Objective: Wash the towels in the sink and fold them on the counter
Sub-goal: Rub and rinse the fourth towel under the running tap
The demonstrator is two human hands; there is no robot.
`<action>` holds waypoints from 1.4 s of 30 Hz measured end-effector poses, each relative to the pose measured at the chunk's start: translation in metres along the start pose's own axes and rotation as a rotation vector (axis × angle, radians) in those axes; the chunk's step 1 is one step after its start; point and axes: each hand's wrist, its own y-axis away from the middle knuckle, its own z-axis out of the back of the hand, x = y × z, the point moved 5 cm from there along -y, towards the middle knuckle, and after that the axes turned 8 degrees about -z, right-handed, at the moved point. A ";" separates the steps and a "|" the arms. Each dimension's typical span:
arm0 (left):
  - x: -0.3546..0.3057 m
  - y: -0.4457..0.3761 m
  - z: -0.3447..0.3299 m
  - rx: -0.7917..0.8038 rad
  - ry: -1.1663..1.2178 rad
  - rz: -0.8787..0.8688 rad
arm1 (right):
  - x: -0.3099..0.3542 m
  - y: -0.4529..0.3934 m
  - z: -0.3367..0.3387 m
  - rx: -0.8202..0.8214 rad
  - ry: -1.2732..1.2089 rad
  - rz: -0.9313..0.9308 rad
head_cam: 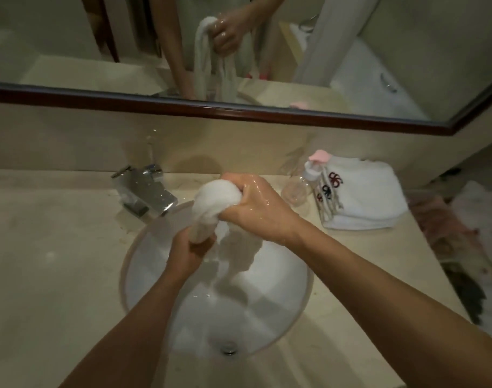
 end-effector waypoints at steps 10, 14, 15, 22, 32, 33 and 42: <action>0.063 -0.025 -0.006 -0.043 -0.093 0.115 | -0.030 0.022 -0.002 -0.031 -0.191 -0.128; 0.072 -0.023 0.020 -0.184 -0.202 0.144 | -0.033 0.014 -0.009 -0.045 -0.258 -0.140; 0.075 -0.022 0.023 -0.164 -0.198 0.170 | -0.031 0.013 -0.013 -0.029 -0.264 -0.126; 0.040 0.020 0.031 -0.048 -0.056 0.113 | -0.036 -0.014 -0.077 0.208 -0.053 -0.055; -0.011 0.032 0.088 -0.376 -0.084 0.066 | -0.068 -0.079 -0.152 0.401 -0.107 -0.142; -0.013 0.033 0.092 -0.390 -0.113 0.077 | -0.069 -0.086 -0.164 0.410 -0.143 -0.133; 0.006 0.037 0.094 -0.530 -0.116 0.270 | -0.076 -0.140 -0.205 0.365 -0.005 -0.099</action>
